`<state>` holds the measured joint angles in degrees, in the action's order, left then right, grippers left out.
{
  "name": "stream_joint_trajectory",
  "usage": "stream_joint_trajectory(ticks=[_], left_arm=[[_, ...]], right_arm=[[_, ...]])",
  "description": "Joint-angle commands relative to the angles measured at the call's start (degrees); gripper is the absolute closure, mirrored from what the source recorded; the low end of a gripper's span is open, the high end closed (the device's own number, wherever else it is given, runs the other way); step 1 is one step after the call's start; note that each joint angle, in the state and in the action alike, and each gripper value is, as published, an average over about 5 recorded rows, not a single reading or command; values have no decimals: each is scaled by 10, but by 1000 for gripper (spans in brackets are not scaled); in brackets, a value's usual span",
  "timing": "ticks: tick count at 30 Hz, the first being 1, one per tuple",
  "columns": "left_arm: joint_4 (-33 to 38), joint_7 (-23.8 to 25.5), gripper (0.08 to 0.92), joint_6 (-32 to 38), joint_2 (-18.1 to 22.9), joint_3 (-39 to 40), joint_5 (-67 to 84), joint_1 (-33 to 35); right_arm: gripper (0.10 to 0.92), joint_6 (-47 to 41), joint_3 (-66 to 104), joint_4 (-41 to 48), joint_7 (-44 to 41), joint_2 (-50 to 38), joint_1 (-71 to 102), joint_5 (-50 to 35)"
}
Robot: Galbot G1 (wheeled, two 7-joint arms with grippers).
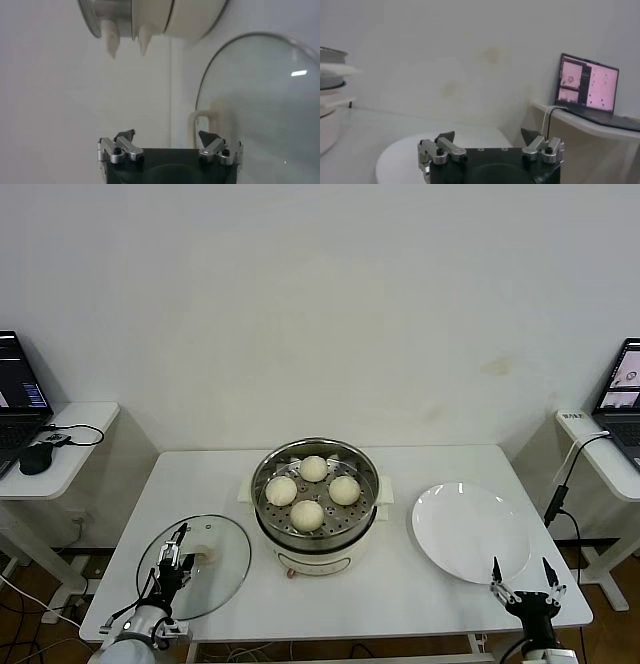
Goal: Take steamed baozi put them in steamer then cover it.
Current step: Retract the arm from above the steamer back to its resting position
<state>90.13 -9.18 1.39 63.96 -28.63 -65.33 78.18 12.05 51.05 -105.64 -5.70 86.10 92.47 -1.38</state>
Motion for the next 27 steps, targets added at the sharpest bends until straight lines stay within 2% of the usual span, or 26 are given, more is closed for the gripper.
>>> stream_joint_trajectory(ticks=[1,5,8,20,27], left_arm=[[-33,8,177,-3,-1,9,-7,-47],[-38,10,178,-4,1,11,-1,-46],[-41,11,216,-5,2,12,2,-45],[-44,0,554,-10,13,8,10,-36],[-10,-23,761,-9,14,-7,16,-15]], right_arm=[[203,1,3,3,0,3,5,7],[202,0,2,3,-1,3,5,9],[203,-1,0,3,-1,3,5,10],[203,-2,-5,2,-3,3,4,14],[203,-1,-8,-2,-4,2,7,18]])
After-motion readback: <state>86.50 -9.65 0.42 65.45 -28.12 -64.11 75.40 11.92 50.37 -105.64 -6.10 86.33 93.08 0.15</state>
